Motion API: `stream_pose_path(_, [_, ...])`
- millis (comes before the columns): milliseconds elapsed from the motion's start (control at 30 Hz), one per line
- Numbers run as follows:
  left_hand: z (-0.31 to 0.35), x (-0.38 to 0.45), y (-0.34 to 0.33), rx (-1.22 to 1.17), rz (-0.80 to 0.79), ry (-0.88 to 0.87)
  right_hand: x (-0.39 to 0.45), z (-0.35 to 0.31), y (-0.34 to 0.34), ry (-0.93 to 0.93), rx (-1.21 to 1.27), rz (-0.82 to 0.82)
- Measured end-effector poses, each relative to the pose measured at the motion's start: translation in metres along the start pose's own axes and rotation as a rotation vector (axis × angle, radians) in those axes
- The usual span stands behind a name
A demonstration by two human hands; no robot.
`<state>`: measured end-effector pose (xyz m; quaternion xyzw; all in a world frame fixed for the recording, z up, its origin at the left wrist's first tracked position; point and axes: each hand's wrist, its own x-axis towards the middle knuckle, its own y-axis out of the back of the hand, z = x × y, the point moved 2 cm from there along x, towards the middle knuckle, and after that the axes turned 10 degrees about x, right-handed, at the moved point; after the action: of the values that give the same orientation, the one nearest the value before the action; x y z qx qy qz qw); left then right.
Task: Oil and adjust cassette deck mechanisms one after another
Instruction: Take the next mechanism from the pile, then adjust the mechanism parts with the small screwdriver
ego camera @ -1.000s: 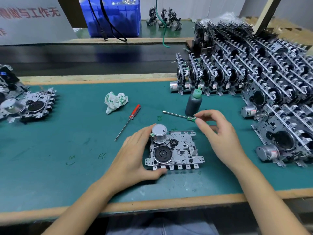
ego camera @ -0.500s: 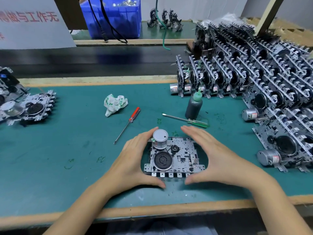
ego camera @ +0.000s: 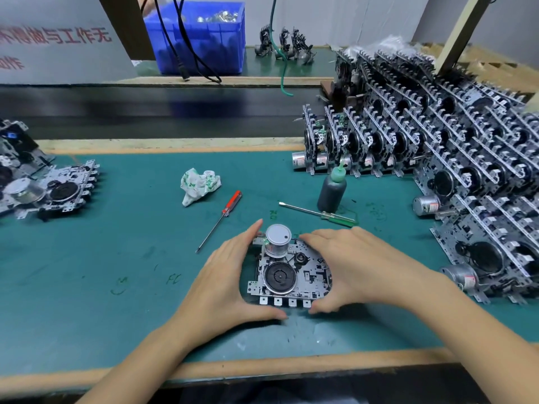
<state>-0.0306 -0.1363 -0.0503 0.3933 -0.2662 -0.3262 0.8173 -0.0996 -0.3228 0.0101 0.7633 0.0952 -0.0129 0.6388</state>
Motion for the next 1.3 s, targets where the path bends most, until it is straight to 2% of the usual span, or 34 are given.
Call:
stream_pose_path(100, [-0.007, 0.004, 0.004, -0.261, -0.024, 0.086, -0.001, 0.011, 0.006, -0.054, 0.229, 0.086])
stream_pose_path(133, [-0.011, 0.009, 0.005, -0.344, -0.029, 0.13, -0.001, 0.014, 0.007, -0.099, 0.406, 0.111])
stream_pose_path(200, [-0.012, 0.025, 0.008, -0.581, -0.075, 0.268, 0.002, 0.018, 0.004, -0.144, 0.955, 0.094])
stream_pose_path(267, [-0.007, 0.034, 0.007, -0.865, -0.231, 0.295, 0.009, 0.009, -0.003, -0.062, 1.511, 0.0])
stream_pose_path(367, [0.003, 0.055, 0.001, -1.27, -0.303, 0.376, 0.024, -0.013, -0.015, -0.011, 2.075, -0.256])
stream_pose_path(433, [0.011, 0.06, -0.008, -1.546, -0.3, 0.392, 0.03, -0.023, -0.022, 0.01, 2.237, -0.352])
stream_pose_path(500, [0.013, 0.063, -0.013, -1.661, -0.268, 0.389, 0.031, -0.026, -0.027, 0.001, 2.293, -0.328])
stream_pose_path(533, [0.013, 0.065, -0.013, -1.656, -0.274, 0.355, 0.031, -0.025, -0.029, -0.02, 2.272, -0.278])
stream_pose_path(600, [0.011, 0.062, -0.005, -1.739, -0.364, 0.27, 0.031, -0.022, -0.026, -0.073, 2.021, -0.113])
stream_pose_path(667, [0.002, 0.061, 0.006, -1.823, -0.391, 0.194, 0.034, -0.014, -0.019, -0.149, 1.709, 0.169])
stream_pose_path(733, [-0.012, 0.063, 0.012, -1.828, -0.337, 0.163, 0.037, -0.004, -0.012, -0.164, 1.395, 0.444])
stream_pose_path(767, [-0.017, 0.065, 0.013, -1.795, -0.276, 0.179, 0.04, 0.0, -0.009, -0.172, 1.147, 0.555])
stream_pose_path(800, [-0.021, 0.067, 0.013, -1.76, -0.22, 0.187, 0.044, 0.002, -0.008, -0.194, 0.83, 0.598])
stream_pose_path(867, [-0.023, 0.071, 0.012, -1.713, -0.162, 0.22, 0.055, 0.003, -0.013, -0.293, 0.253, 0.51])
stream_pose_path(933, [-0.023, 0.072, 0.01, -1.691, -0.16, 0.261, 0.066, 0.002, -0.018, -0.36, 0.013, 0.395])
stream_pose_path(1000, [-0.023, 0.071, 0.009, -1.671, -0.197, 0.283, 0.072, -0.001, -0.02, -0.393, -0.044, 0.327])
stream_pose_path(1067, [-0.024, 0.071, 0.007, -1.666, -0.238, 0.291, 0.072, -0.003, -0.017, -0.365, -0.133, 0.335])
stream_pose_path(1167, [-0.024, 0.072, 0.003, -1.693, -0.289, 0.312, 0.058, -0.004, -0.009, -0.302, -0.222, 0.564])
stream_pose_path(1233, [-0.024, 0.071, 0.0, -1.708, -0.323, 0.336, 0.046, 0.007, -0.011, -0.204, 0.01, 0.784])
stream_pose_path(1267, [-0.023, 0.071, -0.002, -1.699, -0.339, 0.346, 0.041, 0.013, -0.01, -0.16, 0.209, 0.796])
stream_pose_path(1300, [-0.022, 0.071, -0.003, -1.691, -0.353, 0.352, 0.039, 0.018, -0.011, -0.123, 0.457, 0.737])
